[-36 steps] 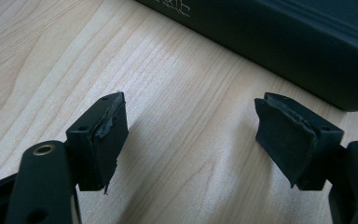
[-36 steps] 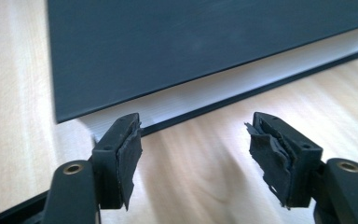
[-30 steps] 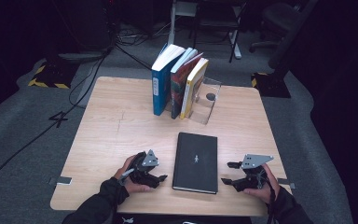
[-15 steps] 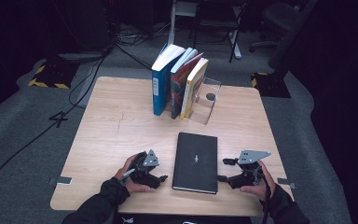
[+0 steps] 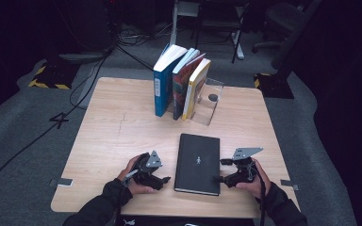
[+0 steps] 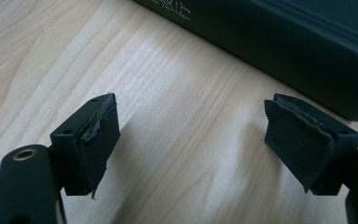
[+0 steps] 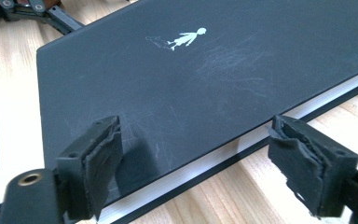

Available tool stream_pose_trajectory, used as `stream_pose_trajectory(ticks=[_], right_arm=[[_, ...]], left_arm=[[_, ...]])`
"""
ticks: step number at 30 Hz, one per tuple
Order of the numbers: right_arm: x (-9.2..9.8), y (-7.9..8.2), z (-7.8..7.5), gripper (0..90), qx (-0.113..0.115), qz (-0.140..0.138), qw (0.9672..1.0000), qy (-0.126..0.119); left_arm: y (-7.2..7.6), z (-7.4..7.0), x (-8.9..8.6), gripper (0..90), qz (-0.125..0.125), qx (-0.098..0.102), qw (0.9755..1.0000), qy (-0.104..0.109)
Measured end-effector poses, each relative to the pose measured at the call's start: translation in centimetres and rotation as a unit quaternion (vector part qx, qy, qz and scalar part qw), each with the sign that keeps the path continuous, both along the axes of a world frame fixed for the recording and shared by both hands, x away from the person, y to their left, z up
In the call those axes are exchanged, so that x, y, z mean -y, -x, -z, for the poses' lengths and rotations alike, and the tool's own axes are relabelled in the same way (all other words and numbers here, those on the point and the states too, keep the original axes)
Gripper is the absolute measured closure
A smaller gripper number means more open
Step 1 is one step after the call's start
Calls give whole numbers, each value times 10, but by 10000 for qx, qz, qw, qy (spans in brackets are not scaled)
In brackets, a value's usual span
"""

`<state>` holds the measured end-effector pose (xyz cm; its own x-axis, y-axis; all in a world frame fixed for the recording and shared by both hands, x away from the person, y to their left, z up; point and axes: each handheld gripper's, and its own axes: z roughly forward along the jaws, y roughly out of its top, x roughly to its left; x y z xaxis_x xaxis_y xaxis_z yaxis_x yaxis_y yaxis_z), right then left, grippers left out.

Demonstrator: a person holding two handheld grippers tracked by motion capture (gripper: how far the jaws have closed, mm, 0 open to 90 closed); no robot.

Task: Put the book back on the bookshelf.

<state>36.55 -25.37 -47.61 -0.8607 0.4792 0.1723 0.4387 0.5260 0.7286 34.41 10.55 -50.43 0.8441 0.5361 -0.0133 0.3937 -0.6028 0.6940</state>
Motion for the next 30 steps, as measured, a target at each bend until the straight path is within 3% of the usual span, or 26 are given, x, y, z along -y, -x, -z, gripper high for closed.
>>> stream_pose_trajectory(ticks=[3, 6, 7, 9, 12, 17, 27, 30], right_arm=[[6, 4, -1, 185, 91, -57, 9999, 52], [18, 8, -1, 224, 116, -93, 9999, 27], [23, 10, 1, 241, 163, -59, 9998, 135], [30, 9, 6, 242, 91, -11, 9998, 184], [23, 8, 11, 243, 192, -52, 9988, 448], [12, 7, 15, 227, 273, -201, 9973, 653], [10, 8, 10, 236, 478, -213, 9975, 476], [7, 8, 6, 235, 554, -200, 9976, 358]], left_arm=[[7, -1, 1, 174, 27, -27, 10000, -25], [15, -1, 3, 169, 217, -48, 9997, -40], [18, -1, 4, 168, 266, -66, 9996, -54], [21, -1, 7, 156, 302, -73, 9995, -46], [25, -1, 12, 149, 396, -77, 9992, -75], [26, -1, 14, 138, 405, -78, 9991, -69], [18, -1, 8, 103, 305, -87, 9994, -100], [13, -2, 2, 122, 114, -25, 9999, -79]])
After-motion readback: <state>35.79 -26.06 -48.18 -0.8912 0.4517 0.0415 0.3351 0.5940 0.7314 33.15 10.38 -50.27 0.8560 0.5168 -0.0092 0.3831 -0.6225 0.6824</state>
